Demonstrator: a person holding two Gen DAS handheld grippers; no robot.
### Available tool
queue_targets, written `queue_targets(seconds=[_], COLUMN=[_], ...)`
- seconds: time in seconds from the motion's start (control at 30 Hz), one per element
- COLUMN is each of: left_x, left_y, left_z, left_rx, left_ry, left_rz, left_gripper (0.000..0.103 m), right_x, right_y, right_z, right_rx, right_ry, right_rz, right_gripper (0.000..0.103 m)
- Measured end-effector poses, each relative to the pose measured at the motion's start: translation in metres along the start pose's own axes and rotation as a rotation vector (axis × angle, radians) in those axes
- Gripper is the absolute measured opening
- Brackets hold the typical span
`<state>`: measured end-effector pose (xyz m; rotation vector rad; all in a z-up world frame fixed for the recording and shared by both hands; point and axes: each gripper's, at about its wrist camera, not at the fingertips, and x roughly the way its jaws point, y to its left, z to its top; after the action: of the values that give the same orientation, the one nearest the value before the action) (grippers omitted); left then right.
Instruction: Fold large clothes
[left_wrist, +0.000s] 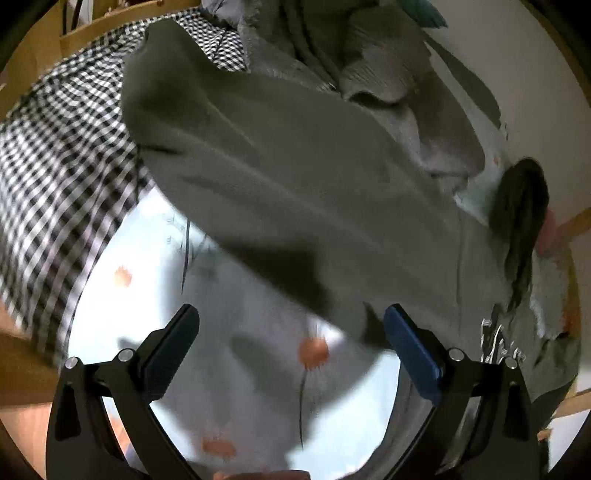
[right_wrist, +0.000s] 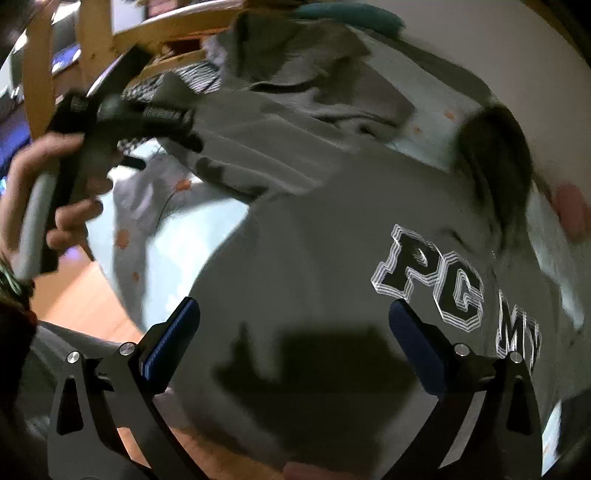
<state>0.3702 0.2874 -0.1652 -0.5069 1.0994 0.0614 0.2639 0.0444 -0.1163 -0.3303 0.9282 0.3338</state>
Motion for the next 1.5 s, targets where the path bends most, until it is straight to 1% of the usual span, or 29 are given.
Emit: queue_targets(seconds=[0.13,0.23,0.3,0.43,0.57,0.63,0.67,0.7,0.77,0.8,0.83,0.87,0.9,0.93,0.97,1.03,1.1,1.13,1.17,1.2,1.23,1.27,1.3,1.33,1.37,1.4,1.5], left_x=[0.016,0.021,0.019,0.024,0.021,0.023,0.024,0.024,0.024,0.025,0.023,0.024,0.026,0.028,0.03,0.033,0.029,0.027,0.025,0.022,0.02,0.018,0.018,0.02,0.023,0.024,0.022], left_y=[0.005,0.012,0.022,0.052,0.068,0.072,0.073,0.073,0.073,0.072,0.075,0.075,0.075,0.077,0.077,0.077,0.085,0.09,0.095,0.102,0.105,0.111,0.117,0.12,0.123,0.122,0.128], left_z=[0.023,0.04,0.047,0.062,0.072,0.075,0.076,0.077,0.08,0.081,0.081,0.082,0.084,0.086,0.087,0.091,0.09,0.087,0.085,0.082,0.081,0.079,0.078,0.078,0.079,0.08,0.077], left_rx=[-0.021,-0.046,-0.089,-0.196,-0.254,-0.284,-0.294,-0.3,-0.305,-0.312,-0.321,-0.33,-0.338,-0.349,-0.36,-0.374,-0.386,-0.408,-0.423,-0.437,-0.444,-0.451,-0.473,-0.492,-0.507,-0.501,-0.542], left_ry=[-0.012,-0.032,-0.048,-0.057,-0.102,-0.112,-0.116,-0.121,-0.127,-0.133,-0.135,-0.139,-0.142,-0.13,-0.125,-0.129,-0.134,-0.161,-0.206,-0.262,-0.305,-0.361,-0.377,-0.365,-0.321,-0.295,-0.307], left_rz=[-0.071,-0.128,-0.176,-0.316,-0.365,-0.393,-0.399,-0.4,-0.393,-0.388,-0.386,-0.387,-0.387,-0.381,-0.381,-0.382,-0.396,-0.421,-0.455,-0.482,-0.502,-0.538,-0.572,-0.59,-0.622,-0.635,-0.674], left_gripper=[0.098,0.098,0.098,0.098,0.098,0.098,0.098,0.098,0.098,0.098,0.098,0.098,0.098,0.098,0.098,0.098,0.098,0.098,0.098,0.098,0.098,0.098,0.098,0.098,0.098,0.098,0.098], right_x=[0.034,0.065,0.084,0.117,0.135,0.141,0.143,0.144,0.145,0.146,0.146,0.145,0.143,0.14,0.136,0.124,0.104,0.095,0.082,0.075,0.069,0.064,0.057,0.052,0.043,0.039,0.028], right_y=[0.031,0.053,0.063,0.085,0.102,0.111,0.111,0.109,0.099,0.095,0.091,0.087,0.084,0.082,0.08,0.078,0.059,0.05,0.033,0.023,0.014,0.006,0.0,-0.004,-0.008,-0.01,-0.011], right_z=[0.029,0.054,0.069,0.094,0.111,0.113,0.115,0.117,0.119,0.121,0.122,0.121,0.122,0.121,0.119,0.115,0.115,0.115,0.113,0.112,0.11,0.109,0.104,0.099,0.093,0.091,0.082], right_rx=[-0.157,-0.254,-0.289,-0.381,-0.482,-0.57,-0.574,-0.55,-0.45,-0.424,-0.403,-0.38,-0.357,-0.339,-0.338,-0.336,-0.247,-0.199,-0.131,-0.096,-0.074,-0.06,-0.052,-0.05,-0.049,-0.05,-0.078], right_ry=[-0.07,-0.108,-0.102,-0.098,-0.134,-0.161,-0.166,-0.154,-0.113,-0.104,-0.101,-0.089,-0.086,-0.095,-0.117,-0.17,-0.252,-0.287,-0.336,-0.363,-0.38,-0.395,-0.41,-0.415,-0.432,-0.444,-0.44], right_rz=[-0.029,-0.03,-0.021,-0.014,-0.049,-0.058,-0.057,-0.046,-0.007,0.01,0.036,0.105,0.13,0.122,0.102,0.119,0.183,0.214,0.261,0.284,0.294,0.291,0.291,0.303,0.314,0.328,0.346], right_gripper=[0.101,0.101,0.101,0.101,0.101,0.101,0.101,0.101,0.1,0.1,0.094,0.069,0.059,0.038,0.029,0.023,0.022,0.022,0.022,0.022,0.022,0.021,0.021,0.021,0.021,0.021,0.021])
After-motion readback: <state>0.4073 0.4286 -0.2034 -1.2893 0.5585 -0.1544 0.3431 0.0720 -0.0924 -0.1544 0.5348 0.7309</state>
